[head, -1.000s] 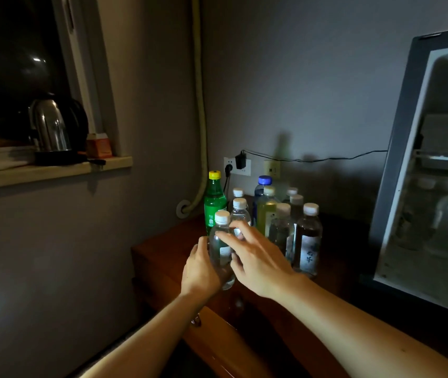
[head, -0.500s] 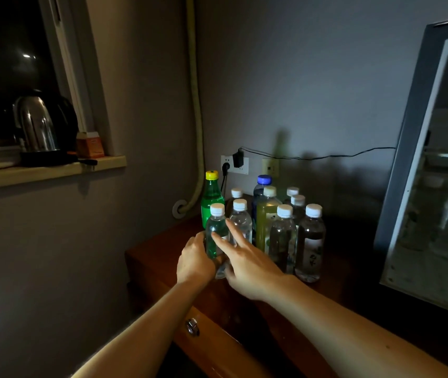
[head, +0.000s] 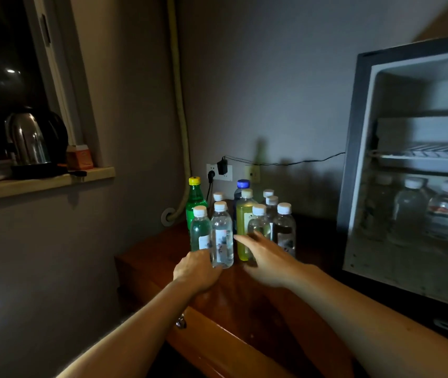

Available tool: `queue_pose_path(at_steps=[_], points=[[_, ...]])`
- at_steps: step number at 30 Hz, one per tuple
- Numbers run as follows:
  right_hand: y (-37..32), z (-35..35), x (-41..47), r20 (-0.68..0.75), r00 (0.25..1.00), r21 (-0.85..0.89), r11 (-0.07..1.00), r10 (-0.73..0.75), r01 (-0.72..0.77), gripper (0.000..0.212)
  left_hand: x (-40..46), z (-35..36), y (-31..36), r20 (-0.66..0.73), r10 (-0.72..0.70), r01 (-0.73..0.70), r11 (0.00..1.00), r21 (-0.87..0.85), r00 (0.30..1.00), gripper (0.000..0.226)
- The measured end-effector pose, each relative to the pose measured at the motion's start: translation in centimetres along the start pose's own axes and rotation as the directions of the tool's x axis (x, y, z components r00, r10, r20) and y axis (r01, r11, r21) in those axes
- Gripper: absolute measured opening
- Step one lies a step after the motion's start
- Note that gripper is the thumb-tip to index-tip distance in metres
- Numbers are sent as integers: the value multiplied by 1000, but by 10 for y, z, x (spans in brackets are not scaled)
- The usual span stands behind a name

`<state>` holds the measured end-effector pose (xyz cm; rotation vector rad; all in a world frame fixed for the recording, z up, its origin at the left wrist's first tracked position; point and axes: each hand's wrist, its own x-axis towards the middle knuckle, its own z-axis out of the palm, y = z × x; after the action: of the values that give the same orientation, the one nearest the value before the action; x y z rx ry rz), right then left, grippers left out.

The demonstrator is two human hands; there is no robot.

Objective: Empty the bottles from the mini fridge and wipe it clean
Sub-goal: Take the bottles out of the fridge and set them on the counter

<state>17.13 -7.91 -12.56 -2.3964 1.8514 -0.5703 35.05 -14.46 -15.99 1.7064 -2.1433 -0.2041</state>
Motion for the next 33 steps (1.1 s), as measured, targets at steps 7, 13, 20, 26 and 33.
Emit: queue_pose_path(at_steps=[7,13,20,26,33], points=[[39,-32,-42,-68,994,-1,997,81,-81,71,-13,6,58,-27,206,-207,977,-53,978,52],[75,-60,-80,-99,977,-24,981,191,-194,69,-19,22,115,-3,324,-323,943,-82,946,56],[129,-87,-121,-127,934,-58,937,335,-344,73,-20,47,180,-14,438,-437,893,-106,899,53],[179,-109,-150,-134,872,-173,855,472,-489,78,-21,63,241,41,506,-498,858,-131,862,54],[227,-127,-171,-156,813,-180,793,561,-582,68,-20,85,310,121,564,-528,816,-236,817,55]])
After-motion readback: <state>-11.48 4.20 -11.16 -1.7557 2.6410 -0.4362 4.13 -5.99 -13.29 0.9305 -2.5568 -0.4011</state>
